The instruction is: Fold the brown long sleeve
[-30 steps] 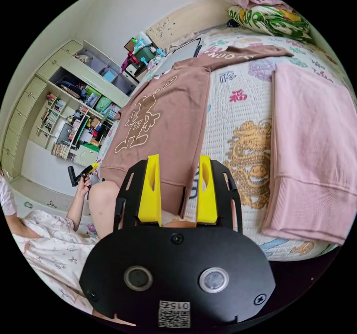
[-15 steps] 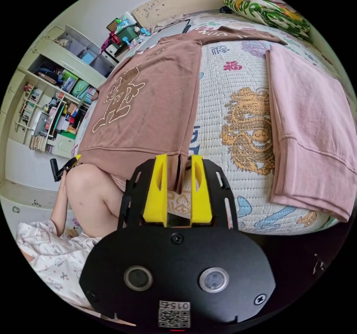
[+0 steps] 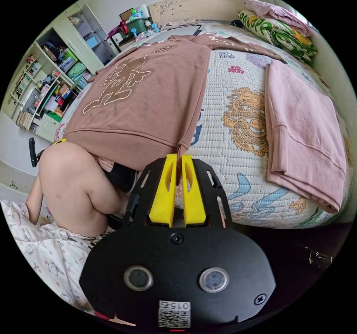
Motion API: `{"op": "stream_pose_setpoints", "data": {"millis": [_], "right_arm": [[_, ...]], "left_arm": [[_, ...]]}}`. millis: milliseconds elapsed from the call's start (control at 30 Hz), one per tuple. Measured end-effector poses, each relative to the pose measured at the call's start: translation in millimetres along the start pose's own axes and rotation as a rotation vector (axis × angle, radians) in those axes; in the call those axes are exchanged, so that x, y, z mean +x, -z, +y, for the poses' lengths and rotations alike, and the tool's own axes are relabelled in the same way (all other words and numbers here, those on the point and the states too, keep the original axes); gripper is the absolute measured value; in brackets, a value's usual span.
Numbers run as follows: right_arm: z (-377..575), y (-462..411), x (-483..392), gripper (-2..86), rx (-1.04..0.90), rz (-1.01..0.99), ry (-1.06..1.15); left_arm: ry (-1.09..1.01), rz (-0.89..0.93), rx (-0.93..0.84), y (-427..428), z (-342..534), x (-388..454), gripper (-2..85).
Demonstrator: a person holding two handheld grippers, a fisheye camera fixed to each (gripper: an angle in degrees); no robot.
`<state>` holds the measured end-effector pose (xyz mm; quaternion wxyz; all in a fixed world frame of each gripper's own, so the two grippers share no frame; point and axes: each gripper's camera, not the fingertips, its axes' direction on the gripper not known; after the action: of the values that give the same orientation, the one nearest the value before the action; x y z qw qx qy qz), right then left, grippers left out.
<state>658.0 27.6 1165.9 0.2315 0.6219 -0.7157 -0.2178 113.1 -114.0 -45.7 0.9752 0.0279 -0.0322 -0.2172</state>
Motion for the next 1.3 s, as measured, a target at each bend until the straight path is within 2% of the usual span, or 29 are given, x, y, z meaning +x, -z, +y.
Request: {"op": "stream_pose_setpoints", "data": {"millis": [167, 233, 500, 700, 900, 1133, 1300], "right_arm": [[26.0, -70.2, -19.3, 1.0, 0.000, 0.183, 0.082], [36.1, -98.4, -21.6, 1.0, 0.013, 0.232, 0.091], [84.1, -199.9, -19.1, 1.0, 0.104, 0.392, -0.008], [100.6, -248.0, -20.0, 0.9, 0.107, 0.482, 0.013], [111.0, -253.7, -6.1, 1.0, 0.105, 0.456, -0.005], [126.4, -232.4, -16.5, 1.4, 0.155, 0.489, -0.033], [133.0, -165.8, 2.8, 3.2, 0.186, 0.348, -0.113]], "left_arm": [[-0.009, -0.244, 0.070, 15.3, -10.6, 88.4, 0.7], [-0.027, -0.287, 0.065, 16.7, -20.8, 108.9, 0.7], [-0.020, -0.221, 0.008, 42.5, -70.7, 135.0, 0.6], [-0.059, -0.201, -0.018, 58.5, -100.4, 154.9, 0.6], [-0.124, -0.233, -0.075, 71.3, -130.4, 180.6, 0.6], [-0.358, -0.372, -0.054, 80.1, -130.1, 221.3, 0.6], [-0.307, -0.348, 0.019, 92.5, -117.0, 208.1, 0.8]]}}
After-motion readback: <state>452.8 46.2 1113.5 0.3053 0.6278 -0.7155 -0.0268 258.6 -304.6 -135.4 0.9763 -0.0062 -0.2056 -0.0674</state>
